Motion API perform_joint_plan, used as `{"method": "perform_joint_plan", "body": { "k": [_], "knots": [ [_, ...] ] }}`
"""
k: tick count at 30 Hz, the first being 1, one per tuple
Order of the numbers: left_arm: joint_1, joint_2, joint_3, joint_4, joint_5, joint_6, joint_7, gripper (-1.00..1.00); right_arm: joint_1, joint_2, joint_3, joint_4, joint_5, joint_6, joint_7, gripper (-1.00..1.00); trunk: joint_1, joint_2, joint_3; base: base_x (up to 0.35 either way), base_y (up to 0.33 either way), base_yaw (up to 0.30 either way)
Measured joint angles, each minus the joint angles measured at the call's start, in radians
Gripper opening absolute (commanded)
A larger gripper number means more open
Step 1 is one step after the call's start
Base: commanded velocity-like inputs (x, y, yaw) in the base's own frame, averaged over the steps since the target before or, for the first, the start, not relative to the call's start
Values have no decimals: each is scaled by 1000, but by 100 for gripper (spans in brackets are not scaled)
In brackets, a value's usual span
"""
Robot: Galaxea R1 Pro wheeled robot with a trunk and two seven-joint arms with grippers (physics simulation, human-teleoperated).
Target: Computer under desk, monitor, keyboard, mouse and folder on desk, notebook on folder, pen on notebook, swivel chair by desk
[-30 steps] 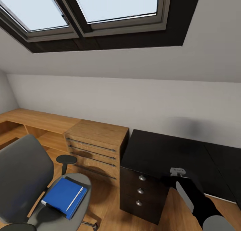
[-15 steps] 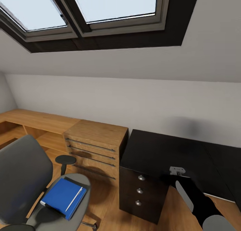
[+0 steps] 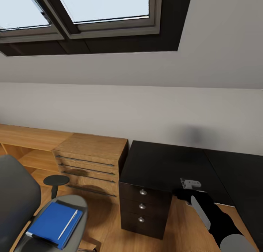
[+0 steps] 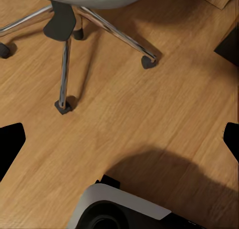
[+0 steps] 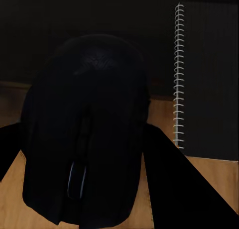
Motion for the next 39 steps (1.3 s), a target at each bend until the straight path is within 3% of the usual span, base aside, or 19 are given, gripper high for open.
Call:
{"method": "perform_joint_plan", "body": {
  "k": [28, 39],
  "knots": [
    [0, 2, 1, 0, -2, -6, 1, 100, 0, -2, -2, 2, 2, 0, -2, -100, 0, 0, 0, 0, 0, -262],
    [0, 2, 2, 0, -1, -6, 2, 100, 1, 0, 1, 2, 0, -2, -1, -100, 0, 0, 0, 0, 0, -100]
  ]
}}
